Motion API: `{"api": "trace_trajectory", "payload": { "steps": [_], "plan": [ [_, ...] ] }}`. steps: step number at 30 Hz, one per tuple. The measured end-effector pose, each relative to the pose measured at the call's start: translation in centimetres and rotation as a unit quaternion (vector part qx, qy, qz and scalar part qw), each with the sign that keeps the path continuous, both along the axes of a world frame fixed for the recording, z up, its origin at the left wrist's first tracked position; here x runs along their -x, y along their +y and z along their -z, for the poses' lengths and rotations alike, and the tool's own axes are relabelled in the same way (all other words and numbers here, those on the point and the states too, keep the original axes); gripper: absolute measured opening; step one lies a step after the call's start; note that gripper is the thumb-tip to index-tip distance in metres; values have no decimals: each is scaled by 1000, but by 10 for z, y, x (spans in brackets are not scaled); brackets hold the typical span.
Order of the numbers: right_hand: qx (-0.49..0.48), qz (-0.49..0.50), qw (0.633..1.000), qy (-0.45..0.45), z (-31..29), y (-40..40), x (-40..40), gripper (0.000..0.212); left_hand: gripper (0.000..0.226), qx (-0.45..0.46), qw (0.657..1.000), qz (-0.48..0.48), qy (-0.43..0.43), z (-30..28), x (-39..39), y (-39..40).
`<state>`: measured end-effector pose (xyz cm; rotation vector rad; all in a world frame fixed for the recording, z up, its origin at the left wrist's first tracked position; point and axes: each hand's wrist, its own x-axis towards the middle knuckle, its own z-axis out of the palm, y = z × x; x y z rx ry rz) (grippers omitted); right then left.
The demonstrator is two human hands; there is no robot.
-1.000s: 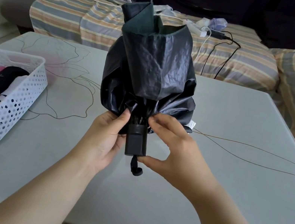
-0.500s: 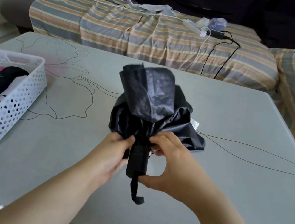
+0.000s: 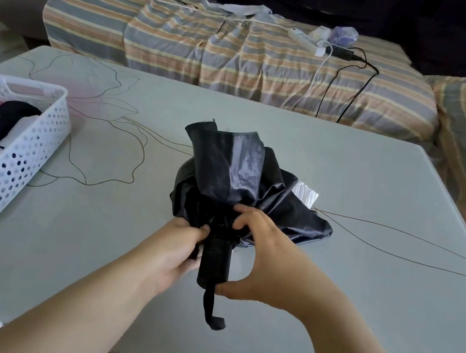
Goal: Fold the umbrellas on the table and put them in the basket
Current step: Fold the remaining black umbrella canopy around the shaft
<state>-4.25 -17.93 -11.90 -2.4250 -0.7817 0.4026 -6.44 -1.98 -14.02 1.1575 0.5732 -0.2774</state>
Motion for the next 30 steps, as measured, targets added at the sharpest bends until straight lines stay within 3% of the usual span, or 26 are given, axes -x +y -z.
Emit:
{"api": "trace_trajectory", "payload": {
  "steps": [4, 9, 11, 15, 17, 19, 21, 24, 27, 30],
  "plan": [
    [-44, -5, 999, 31, 5, 0, -4, 107, 22, -21, 999, 25, 1, -1, 0, 5],
    [-9, -27, 1000, 11, 14, 0, -5, 105, 20, -101, 994, 40, -5, 0, -1, 6],
    [-12, -26, 1000, 5, 17, -1, -5, 105, 26, -172, 984, 15, -32, 2, 1, 4],
    [-22, -24, 999, -5, 24, -1, -3, 106, 18, -346, 932, -41, -97, 9, 10, -5],
    [-30, -24, 999, -10, 26, -2, -3, 106, 23, -434, 890, -13, -142, 9, 17, -9],
    [-35, -22, 999, -11, 27, -3, -4, 105, 27, -461, 861, 47, -209, 5, 21, -8],
    [-41, -18, 999, -10, 29, -4, -4, 104, 36, -436, 857, 129, -241, 1, 21, 2],
    [-56, -10, 998, -2, 34, -4, -3, 103, 51, -271, 904, 258, -207, -3, 14, 20],
    [-82, 2, 997, 14, 40, -6, -2, 103, 74, -204, 917, 286, -189, 3, 8, 25],
    [-96, 15, 995, 15, 44, -9, -3, 105, 78, -191, 930, 249, -192, 12, 2, 22]
  ]
}}
